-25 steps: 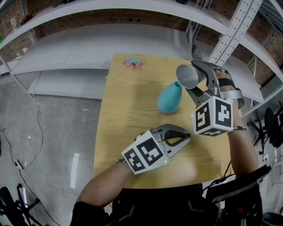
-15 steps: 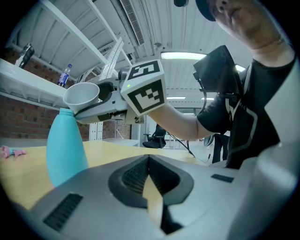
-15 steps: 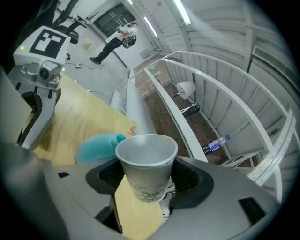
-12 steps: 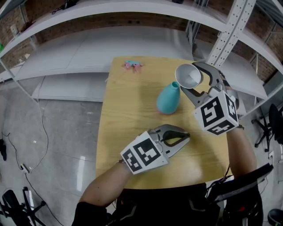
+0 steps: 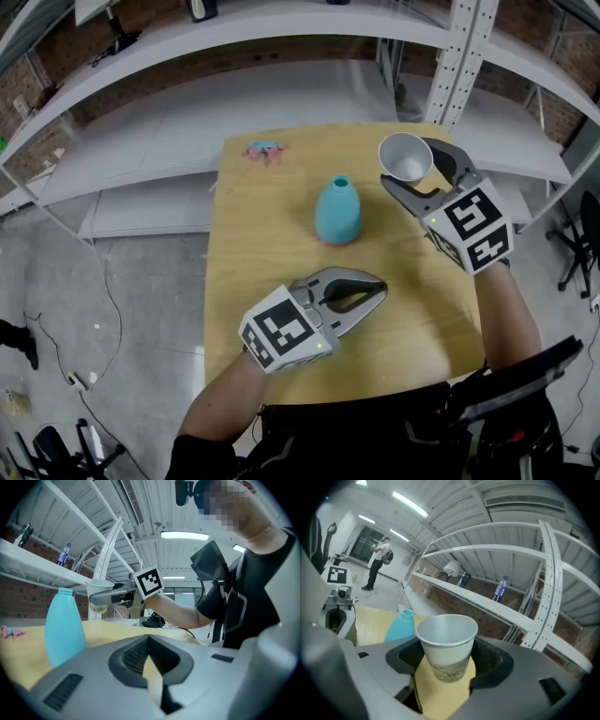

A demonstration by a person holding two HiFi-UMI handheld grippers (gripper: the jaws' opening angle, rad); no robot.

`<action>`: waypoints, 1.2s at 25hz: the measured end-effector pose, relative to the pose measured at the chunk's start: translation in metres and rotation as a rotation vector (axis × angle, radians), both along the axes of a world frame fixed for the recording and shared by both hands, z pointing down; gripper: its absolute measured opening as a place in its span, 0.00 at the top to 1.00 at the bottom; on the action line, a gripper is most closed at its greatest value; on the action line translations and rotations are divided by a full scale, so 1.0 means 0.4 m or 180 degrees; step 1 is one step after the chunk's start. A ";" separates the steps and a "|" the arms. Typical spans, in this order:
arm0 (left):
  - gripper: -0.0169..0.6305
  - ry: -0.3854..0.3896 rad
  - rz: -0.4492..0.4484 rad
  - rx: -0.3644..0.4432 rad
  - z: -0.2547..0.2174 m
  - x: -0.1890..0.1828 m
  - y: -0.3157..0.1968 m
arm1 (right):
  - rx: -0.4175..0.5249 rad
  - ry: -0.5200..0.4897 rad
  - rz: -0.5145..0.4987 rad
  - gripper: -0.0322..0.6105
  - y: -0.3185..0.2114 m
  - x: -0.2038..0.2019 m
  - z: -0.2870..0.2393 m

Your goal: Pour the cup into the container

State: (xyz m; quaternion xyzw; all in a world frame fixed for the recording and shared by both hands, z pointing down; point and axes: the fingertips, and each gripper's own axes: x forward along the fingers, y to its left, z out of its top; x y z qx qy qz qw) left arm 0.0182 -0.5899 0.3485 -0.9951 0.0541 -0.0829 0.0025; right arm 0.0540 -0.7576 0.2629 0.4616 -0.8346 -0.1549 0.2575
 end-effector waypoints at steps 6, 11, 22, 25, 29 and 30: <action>0.97 0.0013 -0.0052 -0.0006 -0.004 0.003 -0.011 | -0.0255 -0.0596 0.0155 0.47 -0.021 0.107 0.035; 0.97 0.0012 -0.0093 -0.0026 -0.003 0.004 -0.016 | -0.0450 -0.1073 0.0273 0.47 -0.039 0.174 0.085; 0.97 0.0013 -0.0033 -0.0160 -0.021 0.010 0.002 | -0.0876 -0.1467 0.0372 0.47 -0.079 0.225 0.211; 0.97 0.0003 -0.0044 -0.0162 -0.020 0.011 0.002 | -0.0941 -0.1520 0.0390 0.47 -0.083 0.226 0.230; 0.97 -0.0010 -0.0044 -0.0170 -0.019 0.015 0.000 | -0.0956 -0.1558 0.0433 0.47 -0.085 0.232 0.233; 0.97 -0.0006 -0.0040 -0.0161 -0.018 0.015 0.000 | -0.0963 -0.1543 0.0428 0.47 -0.085 0.230 0.235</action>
